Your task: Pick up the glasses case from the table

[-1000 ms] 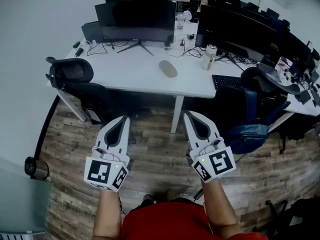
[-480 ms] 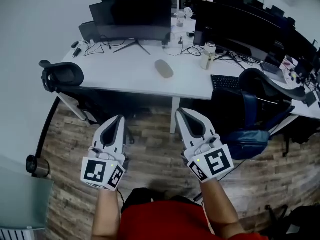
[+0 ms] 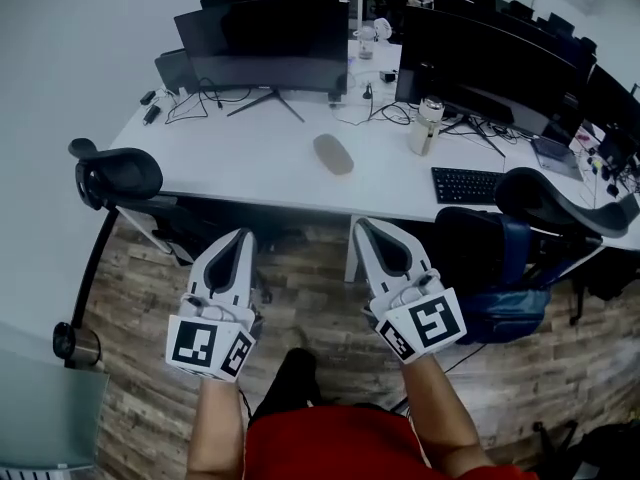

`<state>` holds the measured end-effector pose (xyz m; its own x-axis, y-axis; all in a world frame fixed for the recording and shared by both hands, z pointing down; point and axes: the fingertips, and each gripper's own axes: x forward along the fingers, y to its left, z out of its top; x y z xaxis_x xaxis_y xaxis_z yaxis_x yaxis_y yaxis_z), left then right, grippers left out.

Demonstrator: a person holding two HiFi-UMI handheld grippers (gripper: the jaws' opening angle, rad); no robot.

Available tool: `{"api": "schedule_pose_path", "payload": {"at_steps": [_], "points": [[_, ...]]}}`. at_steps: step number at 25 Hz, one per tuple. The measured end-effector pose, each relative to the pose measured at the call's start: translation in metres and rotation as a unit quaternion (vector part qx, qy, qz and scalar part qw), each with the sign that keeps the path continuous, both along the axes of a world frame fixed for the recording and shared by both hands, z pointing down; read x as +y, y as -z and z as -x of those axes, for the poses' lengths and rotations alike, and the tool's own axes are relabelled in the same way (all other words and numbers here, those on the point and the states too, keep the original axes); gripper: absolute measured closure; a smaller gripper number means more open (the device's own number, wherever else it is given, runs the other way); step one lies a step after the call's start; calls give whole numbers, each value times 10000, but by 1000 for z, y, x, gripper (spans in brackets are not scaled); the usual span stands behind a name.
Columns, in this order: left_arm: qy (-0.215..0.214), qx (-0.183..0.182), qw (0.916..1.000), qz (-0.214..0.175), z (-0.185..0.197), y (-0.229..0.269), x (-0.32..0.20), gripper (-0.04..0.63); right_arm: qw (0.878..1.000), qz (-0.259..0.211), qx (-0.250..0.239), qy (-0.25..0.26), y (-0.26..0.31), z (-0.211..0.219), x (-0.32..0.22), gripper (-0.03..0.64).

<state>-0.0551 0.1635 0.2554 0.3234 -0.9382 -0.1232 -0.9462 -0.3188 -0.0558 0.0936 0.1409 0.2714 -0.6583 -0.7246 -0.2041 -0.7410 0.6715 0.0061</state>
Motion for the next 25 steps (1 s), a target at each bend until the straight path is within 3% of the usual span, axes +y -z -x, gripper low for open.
{"api": "schedule_pose_path", "payload": {"at_steps": [15, 22, 25], "points": [[-883, 247, 9958, 71, 50, -23, -212, 586, 9935, 354, 643, -866, -36, 54, -198, 612], [-1145, 378, 9927, 66, 52, -34, -278, 586, 9875, 578, 1029, -1042, -63, 66, -267, 611], [-1121, 416, 9928, 122, 53, -41, -299, 586, 9851, 743, 1198, -984, -79, 69, -294, 575]]}}
